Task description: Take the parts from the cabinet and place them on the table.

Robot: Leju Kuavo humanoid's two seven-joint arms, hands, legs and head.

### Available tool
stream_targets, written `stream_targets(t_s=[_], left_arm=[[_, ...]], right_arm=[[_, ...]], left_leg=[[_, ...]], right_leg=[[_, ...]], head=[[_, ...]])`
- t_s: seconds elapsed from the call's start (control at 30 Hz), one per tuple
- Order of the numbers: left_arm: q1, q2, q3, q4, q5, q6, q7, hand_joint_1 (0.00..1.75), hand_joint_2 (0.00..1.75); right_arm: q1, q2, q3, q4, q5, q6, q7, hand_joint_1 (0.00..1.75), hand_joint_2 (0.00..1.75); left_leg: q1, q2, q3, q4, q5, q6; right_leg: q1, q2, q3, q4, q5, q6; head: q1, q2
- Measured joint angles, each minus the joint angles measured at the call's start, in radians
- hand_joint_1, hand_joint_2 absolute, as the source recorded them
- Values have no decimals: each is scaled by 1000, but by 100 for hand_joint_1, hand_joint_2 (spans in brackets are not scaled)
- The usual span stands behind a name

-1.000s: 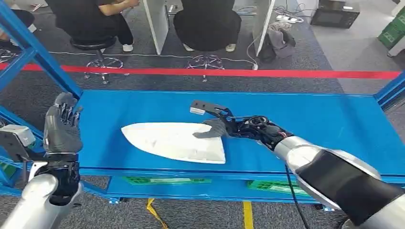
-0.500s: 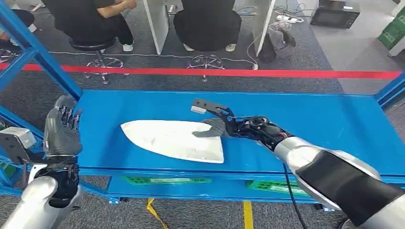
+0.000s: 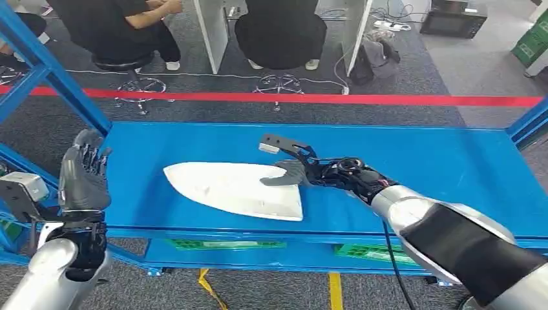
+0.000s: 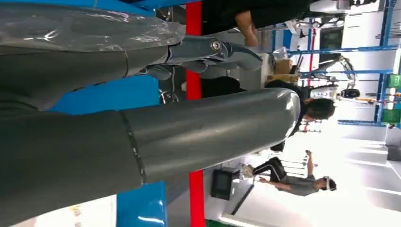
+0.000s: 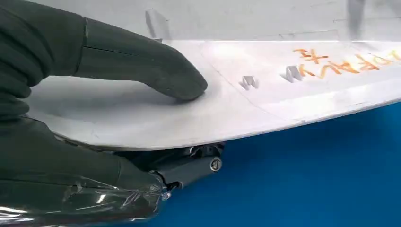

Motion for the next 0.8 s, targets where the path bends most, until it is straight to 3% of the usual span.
stream_targets(t_s=[0.17, 0.23, 0.27, 0.3, 0.43, 0.53, 0.8], left_arm=[[1, 0, 0, 0, -3, 5, 0, 0, 0], [4, 0, 1, -1, -6, 12, -3, 0, 0], [15, 3, 4, -7, -13, 22, -8, 0, 0], [43, 13, 18, -26, -31, 26, -11, 0, 0], [55, 14, 27, -35, -60, 4, -13, 0, 0], [55, 13, 30, -35, -88, -6, -14, 0, 0], [54, 9, 32, -36, -96, -11, -15, 0, 0]], right_arm=[[1, 0, -2, 0, -12, -6, -12, 175, 175], [5, 0, -9, -2, -42, -21, -45, 175, 175], [13, 0, -26, -13, -89, -44, -121, 175, 175], [65, 15, -84, -119, -205, -112, -193, 175, 175], [171, 16, -127, -297, -273, -192, -183, 175, 175], [303, 11, -198, -592, -330, -282, -127, 175, 175], [403, 1, -302, -922, -335, -288, -132, 175, 175]], left_leg=[[0, 0, 0, 0, 0, 0], [0, 0, 0, 0, 0, 0], [0, 0, -1, 0, 0, 0], [0, 0, 0, 0, 0, 0], [0, -2, 0, 0, 0, 0], [0, -2, -1, 0, 0, 0], [0, 0, 0, 0, -1, 0]], right_leg=[[0, 0, 0, 0, 0, 0], [0, 0, 0, 0, 0, 0], [0, 0, 0, 0, 0, 0], [0, -1, 0, 0, 0, 0], [1, -3, 0, 0, 0, 0], [1, -3, 0, 0, -1, 0], [0, 0, 0, 0, 0, 0]], head=[[0, 0], [0, 0], [0, 0], [0, 0], [-1, 0], [1, 0], [0, 0]])
